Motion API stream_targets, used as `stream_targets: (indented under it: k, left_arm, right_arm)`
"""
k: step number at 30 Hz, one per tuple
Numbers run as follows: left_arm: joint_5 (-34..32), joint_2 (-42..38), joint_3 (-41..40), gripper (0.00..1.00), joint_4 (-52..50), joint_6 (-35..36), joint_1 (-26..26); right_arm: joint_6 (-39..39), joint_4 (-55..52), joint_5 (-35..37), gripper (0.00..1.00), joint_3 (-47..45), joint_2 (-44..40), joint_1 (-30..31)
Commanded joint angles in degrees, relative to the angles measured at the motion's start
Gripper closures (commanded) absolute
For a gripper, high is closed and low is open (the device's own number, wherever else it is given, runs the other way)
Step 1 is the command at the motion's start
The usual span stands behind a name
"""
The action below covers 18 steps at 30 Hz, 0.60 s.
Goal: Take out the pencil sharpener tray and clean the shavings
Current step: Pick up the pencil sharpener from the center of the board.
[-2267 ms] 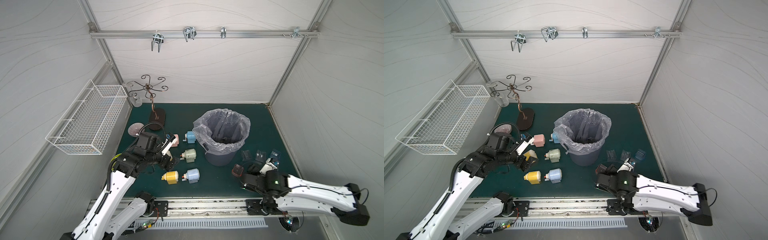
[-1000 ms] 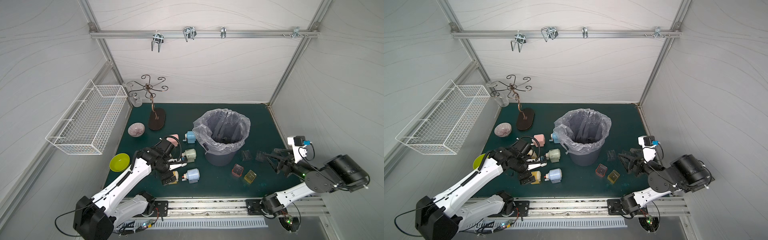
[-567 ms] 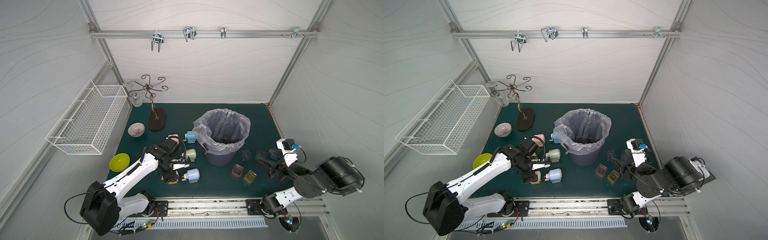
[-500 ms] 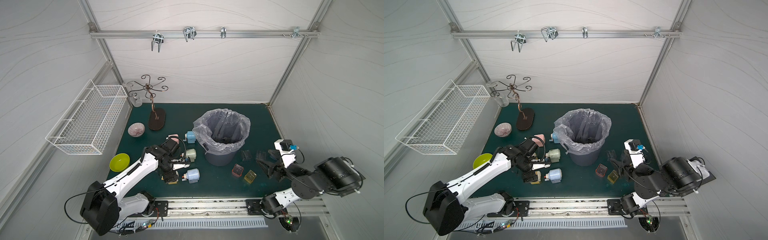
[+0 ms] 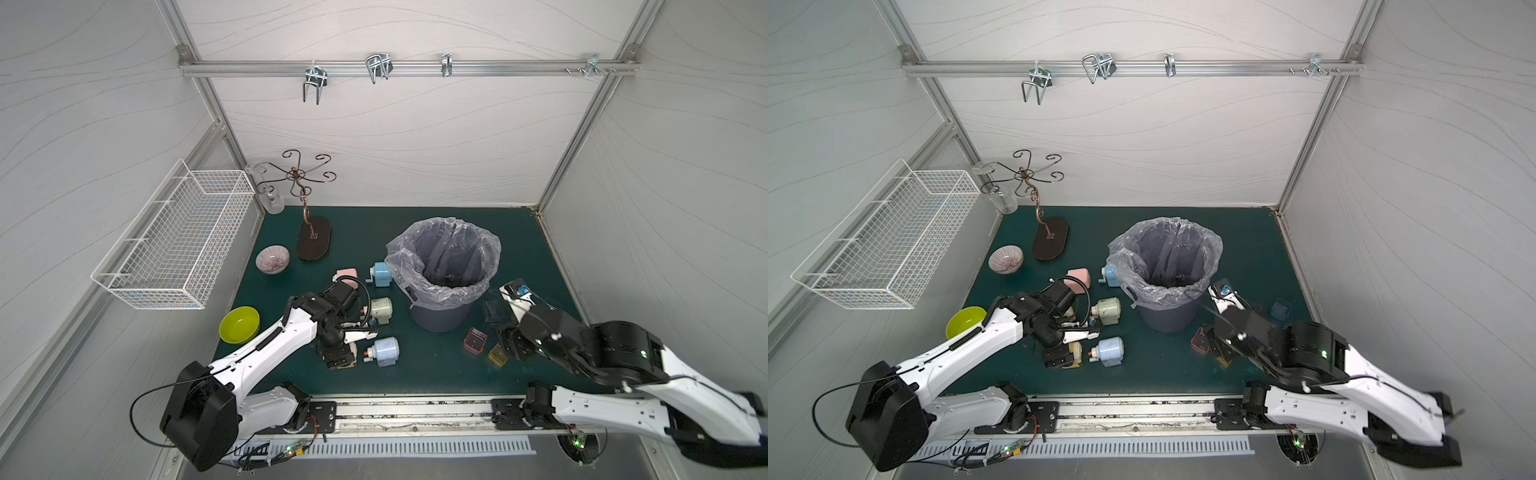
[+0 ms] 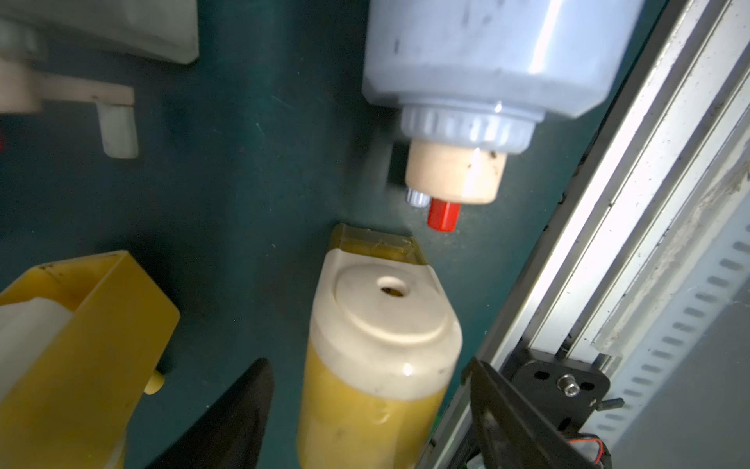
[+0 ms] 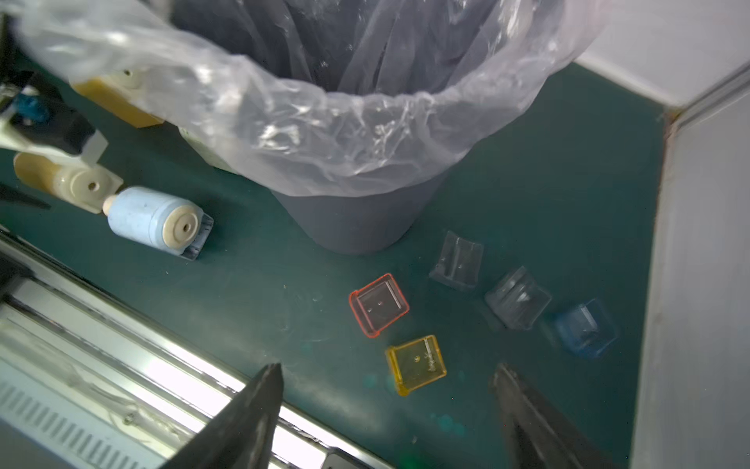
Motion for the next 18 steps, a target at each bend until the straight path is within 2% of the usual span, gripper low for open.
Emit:
stream_targets:
  k: [1, 7, 18]
  left_arm:
    - [0.1, 0.0, 0.2, 0.21, 1.2, 0.2, -0.4]
    - [0.8, 1.3, -0.1, 0.22, 3.9, 0.5, -0.5]
    - [-0.5, 2.9, -0.2, 0.38, 5.4, 0.0, -0.5]
  right_arm:
    - [-12.8, 16.0, -24.9, 0.20, 1.3, 2.9, -12.6]
    - [-13.5, 21.6, -23.5, 0.19, 7.4, 8.3, -14.1]
    - [-8.3, 23.9, -27.1, 0.14, 0.9, 2.5, -18.1]
